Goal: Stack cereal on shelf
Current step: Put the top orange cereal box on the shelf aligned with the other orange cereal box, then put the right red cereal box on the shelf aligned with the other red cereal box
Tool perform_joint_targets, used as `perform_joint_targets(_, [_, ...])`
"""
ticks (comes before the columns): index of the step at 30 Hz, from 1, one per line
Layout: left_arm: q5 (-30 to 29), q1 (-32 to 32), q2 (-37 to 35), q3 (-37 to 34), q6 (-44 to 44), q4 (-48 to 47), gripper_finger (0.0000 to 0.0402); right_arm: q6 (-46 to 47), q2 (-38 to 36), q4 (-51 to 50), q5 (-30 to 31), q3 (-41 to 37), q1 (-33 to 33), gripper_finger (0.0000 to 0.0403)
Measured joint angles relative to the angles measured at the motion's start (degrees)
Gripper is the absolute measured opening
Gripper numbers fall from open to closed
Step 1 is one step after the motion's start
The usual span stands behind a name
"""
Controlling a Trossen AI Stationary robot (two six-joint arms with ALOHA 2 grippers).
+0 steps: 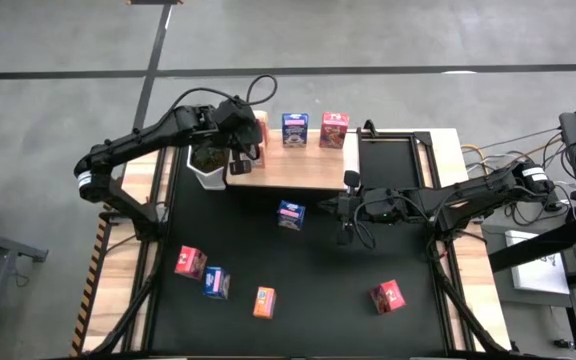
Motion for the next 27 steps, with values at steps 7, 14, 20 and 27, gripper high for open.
perform_joint_targets(7, [0.1, -0.8, -0.5, 2.9, -2.1, -1.6, 0.0001, -0.1, 0.0, 0.0, 0.0, 0.0, 0.0, 0.0009])
perform_joint_targets(14, [5.2, -5.7, -2.7, 4.3, -6.4, 0.5, 0.0001, 0.9, 0.0, 0.0, 0.0, 0.0, 0.0, 0.0009])
perform_joint_targets(20, [4.9, -15.8, -8.1, -0.1, -10.8, 6.1, 0.0001, 3.7, 0.1, 0.6, -3.3, -0.1, 1.2, 0.0009])
perform_joint_targets(27, [4.8, -28.8, -17.1, -14.9, -11.9, 23.7, 0.0001, 9.6, 0.1, 1.4, -3.6, -0.1, 4.1, 0.0009])
